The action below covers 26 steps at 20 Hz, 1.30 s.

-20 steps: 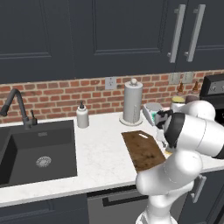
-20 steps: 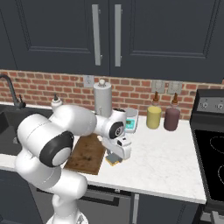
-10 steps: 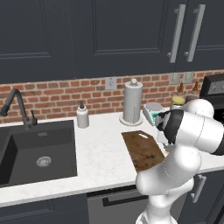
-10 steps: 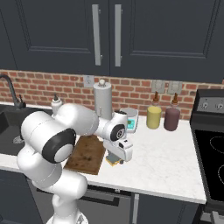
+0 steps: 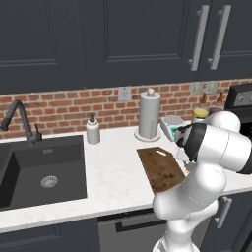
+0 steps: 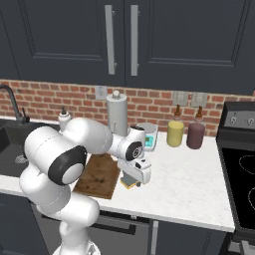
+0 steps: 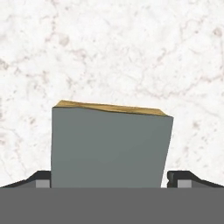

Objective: Pick up the sponge from the counter and clean the cutting board by briefly scrubbing or pressing down on the cutting board. Once finished, release the sponge.

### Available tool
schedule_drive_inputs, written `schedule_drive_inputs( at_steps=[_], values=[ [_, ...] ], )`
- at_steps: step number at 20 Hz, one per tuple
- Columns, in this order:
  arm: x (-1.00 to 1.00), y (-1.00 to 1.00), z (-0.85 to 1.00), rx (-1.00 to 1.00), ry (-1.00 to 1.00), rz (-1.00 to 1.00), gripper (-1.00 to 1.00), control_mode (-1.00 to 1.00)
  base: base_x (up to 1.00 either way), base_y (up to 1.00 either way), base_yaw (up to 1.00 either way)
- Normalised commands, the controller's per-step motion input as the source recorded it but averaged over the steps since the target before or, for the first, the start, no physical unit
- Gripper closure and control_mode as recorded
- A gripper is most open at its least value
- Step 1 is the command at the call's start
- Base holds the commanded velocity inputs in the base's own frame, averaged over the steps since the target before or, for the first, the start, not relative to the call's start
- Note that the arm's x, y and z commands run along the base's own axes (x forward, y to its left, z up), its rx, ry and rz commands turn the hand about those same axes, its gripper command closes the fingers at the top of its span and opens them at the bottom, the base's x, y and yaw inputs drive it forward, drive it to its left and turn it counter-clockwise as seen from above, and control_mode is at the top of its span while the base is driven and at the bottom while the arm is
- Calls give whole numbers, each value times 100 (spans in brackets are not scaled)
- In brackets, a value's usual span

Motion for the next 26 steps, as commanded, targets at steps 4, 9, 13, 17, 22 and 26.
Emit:
schedule_drive_inputs(
  at_steps=[4,9,13,17,22,26],
  values=[
    [0,0,-16,0,0,0,-100,-100,0,0,0],
    [0,0,-11,0,0,0,-100,-100,0,0,0],
    [0,0,-5,0,0,0,-100,-100,0,0,0],
    [0,0,0,0,0,0,-100,-100,0,0,0],
    [0,0,-1,0,0,-1,100,-100,0,0,0],
    [0,0,0,0,0,-1,100,-100,0,0,0]
  ],
)
